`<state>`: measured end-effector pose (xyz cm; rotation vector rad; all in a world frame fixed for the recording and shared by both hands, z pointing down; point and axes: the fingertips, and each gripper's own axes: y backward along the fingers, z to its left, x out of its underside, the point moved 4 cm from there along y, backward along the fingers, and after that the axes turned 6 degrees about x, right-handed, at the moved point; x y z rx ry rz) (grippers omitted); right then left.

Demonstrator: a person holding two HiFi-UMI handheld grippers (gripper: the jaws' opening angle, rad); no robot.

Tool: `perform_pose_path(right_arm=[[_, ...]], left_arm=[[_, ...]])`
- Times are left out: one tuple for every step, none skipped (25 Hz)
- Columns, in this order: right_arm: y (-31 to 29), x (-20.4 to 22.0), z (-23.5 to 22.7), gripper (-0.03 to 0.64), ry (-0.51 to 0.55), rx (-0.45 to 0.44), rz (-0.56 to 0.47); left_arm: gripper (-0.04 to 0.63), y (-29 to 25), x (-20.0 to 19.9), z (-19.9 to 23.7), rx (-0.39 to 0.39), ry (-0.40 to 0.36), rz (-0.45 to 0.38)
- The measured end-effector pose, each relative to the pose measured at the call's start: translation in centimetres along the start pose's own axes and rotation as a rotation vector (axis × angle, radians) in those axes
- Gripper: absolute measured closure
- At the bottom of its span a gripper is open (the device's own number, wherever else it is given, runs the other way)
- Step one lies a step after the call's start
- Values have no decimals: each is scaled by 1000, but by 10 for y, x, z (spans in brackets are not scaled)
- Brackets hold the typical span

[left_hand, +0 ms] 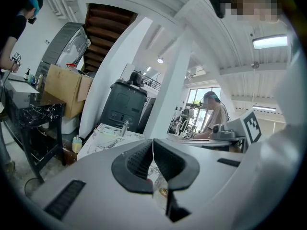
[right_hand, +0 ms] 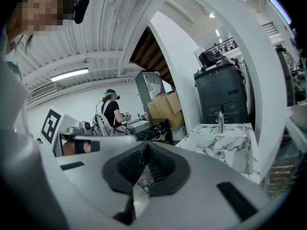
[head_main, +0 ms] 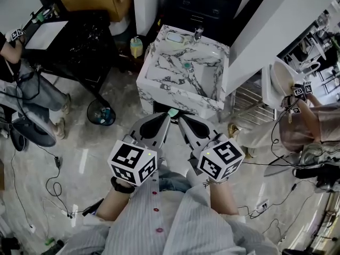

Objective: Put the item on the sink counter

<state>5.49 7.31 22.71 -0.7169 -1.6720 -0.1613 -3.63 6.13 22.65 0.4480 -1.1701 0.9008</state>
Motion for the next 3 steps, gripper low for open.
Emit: perform_pose_path(right_arm=[[0,1,1,609,1,-2,3],[-1,1,2,609,1,-4,5],[-1,2,4,609,1,-5,7]], left_arm=[[577,1,0,0,3,5,-1],[577,1,0,0,5,10,-1],[577,2,0,0,8,15,-2]])
